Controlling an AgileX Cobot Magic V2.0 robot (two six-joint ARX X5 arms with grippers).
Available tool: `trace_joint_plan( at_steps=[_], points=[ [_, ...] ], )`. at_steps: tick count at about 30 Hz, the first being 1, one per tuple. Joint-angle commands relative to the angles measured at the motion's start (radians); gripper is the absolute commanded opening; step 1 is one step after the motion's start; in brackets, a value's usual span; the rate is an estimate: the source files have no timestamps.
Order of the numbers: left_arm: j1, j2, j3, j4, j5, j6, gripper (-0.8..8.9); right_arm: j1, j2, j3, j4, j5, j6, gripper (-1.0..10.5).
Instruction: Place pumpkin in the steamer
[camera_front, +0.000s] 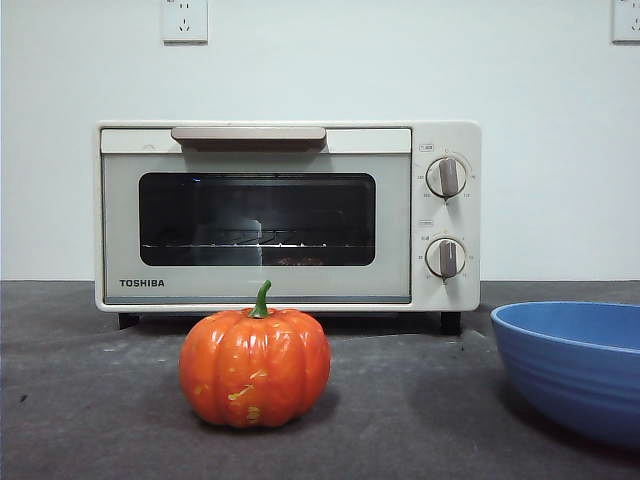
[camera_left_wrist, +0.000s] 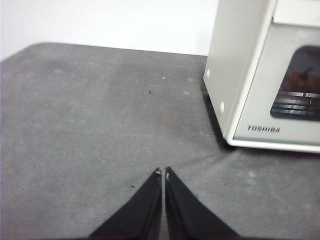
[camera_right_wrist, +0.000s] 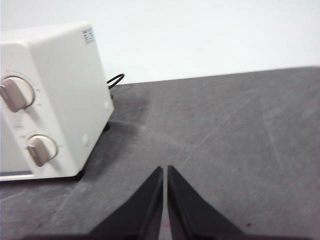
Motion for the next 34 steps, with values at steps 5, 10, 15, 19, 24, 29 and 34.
trace_joint_plan(
  at_steps=[5, 10, 15, 19, 24, 29, 34],
  points=[
    [0.001, -0.002, -0.010, -0.005, 0.008, -0.300, 0.19, -0.001, -0.003, -0.005, -0.081, 0.004, 0.113, 0.1],
    [0.001, -0.002, 0.012, -0.005, 0.063, -0.394, 0.17, -0.001, -0.003, 0.008, -0.062, -0.048, 0.182, 0.1],
    [0.001, 0.001, 0.072, -0.035, 0.109, -0.445, 0.18, -0.001, -0.002, 0.081, -0.105, -0.052, 0.216, 0.1],
    [0.001, 0.018, 0.170, -0.110, 0.113, -0.443, 0.18, -0.001, 0.015, 0.183, -0.164, -0.055, 0.214, 0.1],
    [0.001, 0.081, 0.310, -0.189, 0.121, -0.404, 0.18, -0.001, 0.093, 0.323, -0.210, -0.060, 0.195, 0.1],
    [0.001, 0.196, 0.457, -0.268, 0.199, -0.310, 0.17, -0.001, 0.233, 0.468, -0.278, -0.160, 0.119, 0.1],
    [0.001, 0.343, 0.596, -0.370, 0.299, -0.186, 0.17, -0.001, 0.416, 0.606, -0.368, -0.328, 0.058, 0.1]
  ],
)
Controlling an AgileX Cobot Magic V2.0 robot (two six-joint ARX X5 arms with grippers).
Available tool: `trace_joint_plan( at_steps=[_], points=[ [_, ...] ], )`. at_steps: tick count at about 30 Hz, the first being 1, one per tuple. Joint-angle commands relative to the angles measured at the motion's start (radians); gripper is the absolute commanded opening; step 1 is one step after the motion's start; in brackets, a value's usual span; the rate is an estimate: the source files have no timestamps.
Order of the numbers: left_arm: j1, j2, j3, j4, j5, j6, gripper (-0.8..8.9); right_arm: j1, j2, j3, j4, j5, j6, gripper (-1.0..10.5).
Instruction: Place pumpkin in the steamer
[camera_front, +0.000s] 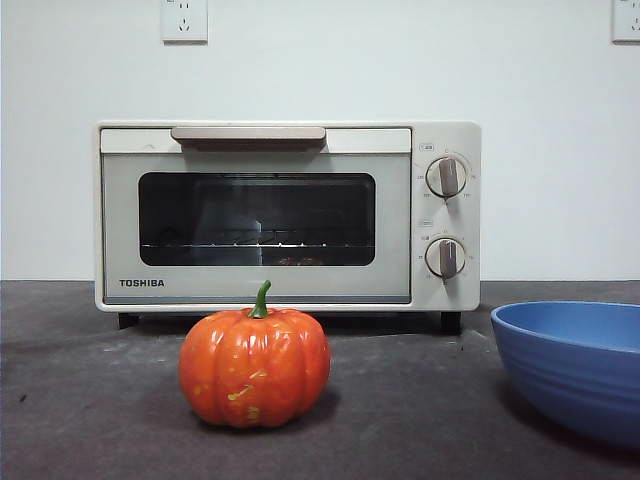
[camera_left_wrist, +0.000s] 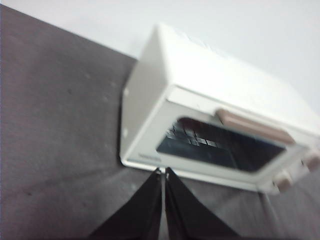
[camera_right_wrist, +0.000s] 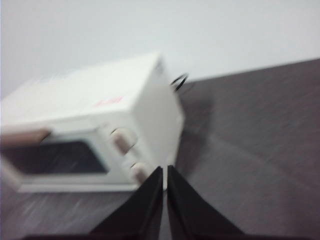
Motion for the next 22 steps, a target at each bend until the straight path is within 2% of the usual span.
trace_joint_plan(
  at_steps=[1, 6, 9, 15, 22],
  points=[
    [0.001, 0.076, 0.074, -0.046, 0.051, 0.127, 0.17, -0.001, 0.098, 0.073, -0.045, -0.097, -0.063, 0.1],
    [-0.001, 0.199, 0.183, -0.161, 0.178, 0.243, 0.16, 0.000, 0.240, 0.200, -0.193, -0.250, -0.152, 0.1],
    [-0.003, 0.248, 0.222, -0.230, 0.241, 0.303, 0.16, 0.009, 0.294, 0.252, -0.290, -0.298, -0.205, 0.1],
    [-0.003, 0.270, 0.231, -0.290, 0.279, 0.327, 0.16, 0.039, 0.319, 0.272, -0.394, -0.301, -0.279, 0.1],
    [-0.003, 0.270, 0.231, -0.299, 0.279, 0.330, 0.17, 0.040, 0.319, 0.272, -0.406, -0.298, -0.292, 0.1]
  ],
)
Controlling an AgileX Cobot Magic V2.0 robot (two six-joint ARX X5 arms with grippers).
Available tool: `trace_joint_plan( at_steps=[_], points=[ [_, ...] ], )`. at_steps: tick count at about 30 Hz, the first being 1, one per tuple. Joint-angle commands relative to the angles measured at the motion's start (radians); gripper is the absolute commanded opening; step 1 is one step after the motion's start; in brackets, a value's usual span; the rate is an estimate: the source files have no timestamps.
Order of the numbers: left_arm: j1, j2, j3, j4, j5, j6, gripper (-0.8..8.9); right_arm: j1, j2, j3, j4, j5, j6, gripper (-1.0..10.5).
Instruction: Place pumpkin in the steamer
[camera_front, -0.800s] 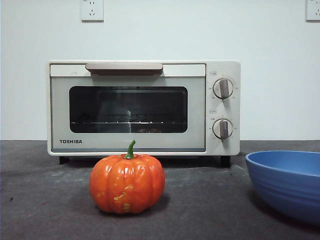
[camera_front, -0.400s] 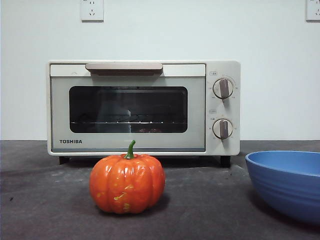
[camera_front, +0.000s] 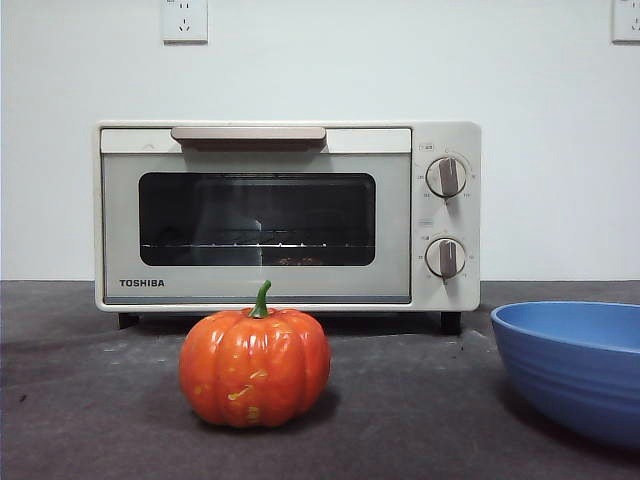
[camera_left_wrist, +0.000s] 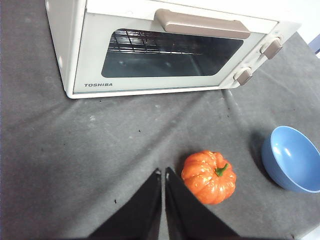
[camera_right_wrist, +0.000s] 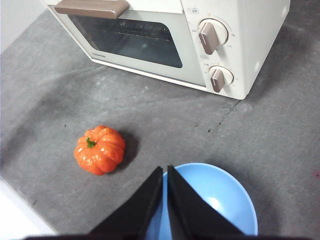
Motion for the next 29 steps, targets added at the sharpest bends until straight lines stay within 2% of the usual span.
trace_joint_plan(
  at_steps=[1, 3, 7, 8, 22, 29],
  points=[
    [-0.002, 0.004, 0.018, 0.010, 0.009, 0.019, 0.17, 0.002, 0.004, 0.014, 0.004, -0.002, -0.019, 0.1],
    [-0.002, 0.004, 0.018, 0.010, 0.009, 0.019, 0.17, 0.002, 0.005, 0.014, 0.004, -0.002, -0.019, 0.9],
    [-0.002, 0.004, 0.018, 0.010, 0.009, 0.019, 0.17, 0.002, 0.004, 0.014, 0.002, 0.010, -0.019, 4.5],
    [-0.002, 0.004, 0.018, 0.010, 0.009, 0.019, 0.17, 0.002, 0.004, 0.014, 0.001, 0.013, -0.018, 4.9],
    [-0.002, 0.004, 0.018, 0.010, 0.009, 0.019, 0.17, 0.005, 0.006, 0.014, 0.010, 0.012, -0.013, 4.9],
    [-0.002, 0.004, 0.018, 0.010, 0.009, 0.019, 0.17, 0.097, 0.059, 0.034, 0.074, 0.006, 0.040, 4.9]
  ],
)
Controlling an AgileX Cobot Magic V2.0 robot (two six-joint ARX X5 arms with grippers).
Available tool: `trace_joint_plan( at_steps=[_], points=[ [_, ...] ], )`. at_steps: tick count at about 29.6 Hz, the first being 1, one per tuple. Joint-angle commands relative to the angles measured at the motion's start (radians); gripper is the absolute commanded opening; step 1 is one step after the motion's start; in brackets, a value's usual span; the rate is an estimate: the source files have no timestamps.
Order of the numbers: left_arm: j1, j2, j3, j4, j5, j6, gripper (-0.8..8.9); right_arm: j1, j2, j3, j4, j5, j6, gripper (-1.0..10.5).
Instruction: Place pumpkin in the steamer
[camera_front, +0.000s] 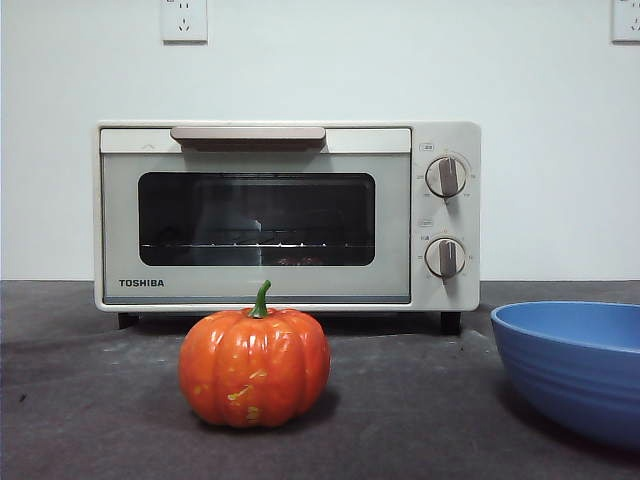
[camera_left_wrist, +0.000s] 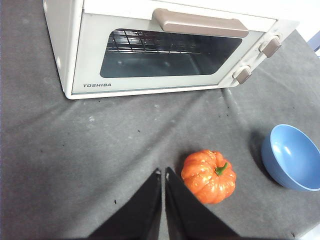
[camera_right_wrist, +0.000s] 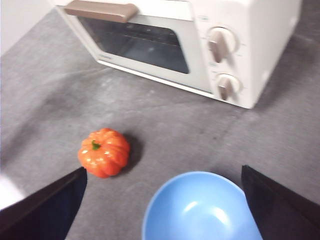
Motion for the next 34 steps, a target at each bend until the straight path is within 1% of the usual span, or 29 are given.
trace_joint_plan(
  at_steps=[1, 5, 16, 19, 22, 24, 26, 28, 30, 33, 34],
  points=[
    [-0.001, 0.004, 0.018, 0.010, 0.005, 0.010, 0.17, 0.056, 0.044, 0.037, 0.035, -0.002, 0.037, 4.9],
    [-0.001, 0.004, 0.018, 0.010, 0.006, 0.010, 0.17, 0.159, 0.122, 0.079, 0.084, 0.019, 0.056, 4.9],
    [-0.001, 0.004, 0.018, 0.010, 0.006, 0.010, 0.17, 0.502, 0.424, 0.193, 0.167, 0.201, 0.061, 4.9],
    [-0.001, 0.004, 0.018, 0.010, 0.005, 0.010, 0.17, 0.573, 0.505, 0.207, 0.215, 0.240, 0.062, 4.9],
    [-0.001, 0.004, 0.018, 0.010, 0.006, 0.010, 0.17, 0.626, 0.579, 0.207, 0.260, 0.271, 0.066, 4.9],
    [-0.001, 0.004, 0.018, 0.010, 0.005, 0.010, 0.17, 0.668, 0.647, 0.207, 0.277, 0.316, 0.069, 5.0],
    [-0.001, 0.004, 0.018, 0.010, 0.005, 0.010, 0.17, 0.698, 0.709, 0.207, 0.298, 0.344, 0.069, 5.0],
    [-0.001, 0.004, 0.018, 0.010, 0.005, 0.010, 0.17, 0.719, 0.764, 0.207, 0.327, 0.348, 0.070, 5.0],
    [-0.001, 0.004, 0.018, 0.010, 0.006, 0.010, 0.17, 0.740, 0.814, 0.207, 0.352, 0.388, 0.072, 5.0],
    [-0.001, 0.004, 0.018, 0.010, 0.005, 0.010, 0.17, 0.760, 0.879, 0.207, 0.399, 0.399, 0.076, 5.0],
    [-0.001, 0.004, 0.018, 0.010, 0.005, 0.010, 0.17, 0.763, 0.895, 0.207, 0.412, 0.415, 0.077, 5.0]
  ],
)
